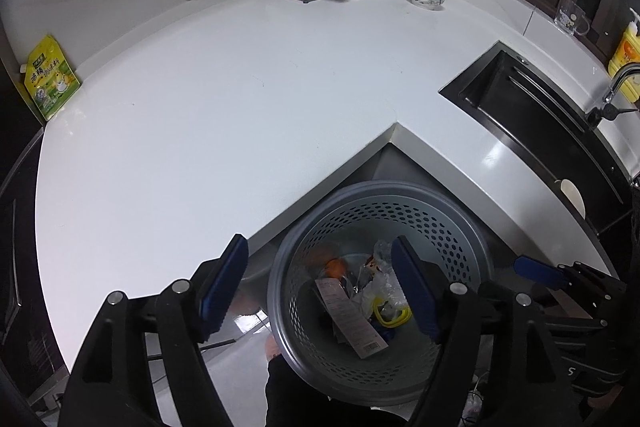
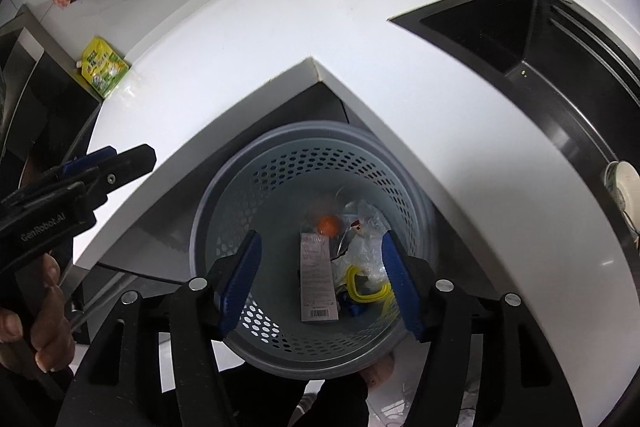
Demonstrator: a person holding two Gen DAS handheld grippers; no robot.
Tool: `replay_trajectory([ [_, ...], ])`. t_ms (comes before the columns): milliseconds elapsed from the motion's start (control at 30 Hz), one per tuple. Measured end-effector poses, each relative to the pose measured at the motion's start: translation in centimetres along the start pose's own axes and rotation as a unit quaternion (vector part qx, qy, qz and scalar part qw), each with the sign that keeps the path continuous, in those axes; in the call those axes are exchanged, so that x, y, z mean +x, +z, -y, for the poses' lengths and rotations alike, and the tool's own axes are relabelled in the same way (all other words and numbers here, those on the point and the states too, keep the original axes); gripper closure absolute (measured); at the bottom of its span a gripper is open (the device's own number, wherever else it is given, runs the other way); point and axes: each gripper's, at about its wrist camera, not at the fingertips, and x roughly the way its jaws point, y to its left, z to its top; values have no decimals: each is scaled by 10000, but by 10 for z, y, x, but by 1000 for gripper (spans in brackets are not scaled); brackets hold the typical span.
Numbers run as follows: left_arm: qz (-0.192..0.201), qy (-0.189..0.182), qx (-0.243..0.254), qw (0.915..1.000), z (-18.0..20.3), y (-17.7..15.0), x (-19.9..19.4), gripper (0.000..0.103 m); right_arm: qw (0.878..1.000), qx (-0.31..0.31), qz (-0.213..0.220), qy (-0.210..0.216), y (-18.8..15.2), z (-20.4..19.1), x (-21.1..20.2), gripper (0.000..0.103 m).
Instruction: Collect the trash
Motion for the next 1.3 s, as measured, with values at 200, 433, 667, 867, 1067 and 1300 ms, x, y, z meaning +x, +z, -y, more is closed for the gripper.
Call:
replay_trajectory([
  [200, 52, 101, -22, 9999, 2, 5, -10, 20, 9998, 69, 155, -127, 0, 2, -16, 36],
  [433, 124, 210, -8, 9997, 6, 6, -25, 10, 9996, 3, 179, -202, -3, -3, -26, 32],
  [667, 183, 293, -33, 9994, 7, 8, -34, 8, 9996, -12, 166, -249, -5, -7, -33, 32],
  [867, 237, 303, -101, 9992, 4, 9, -41, 7, 9992, 28, 275, -279, -4, -5, -42, 31],
  [1067, 287, 327, -105, 9990, 5, 8, -47, 7, 9991, -40, 303, -308, -5, -7, -46, 30],
  [1300, 307, 330, -122, 9989, 3, 8, -50, 6, 9988, -121, 335, -330, -6, -13, -49, 30],
])
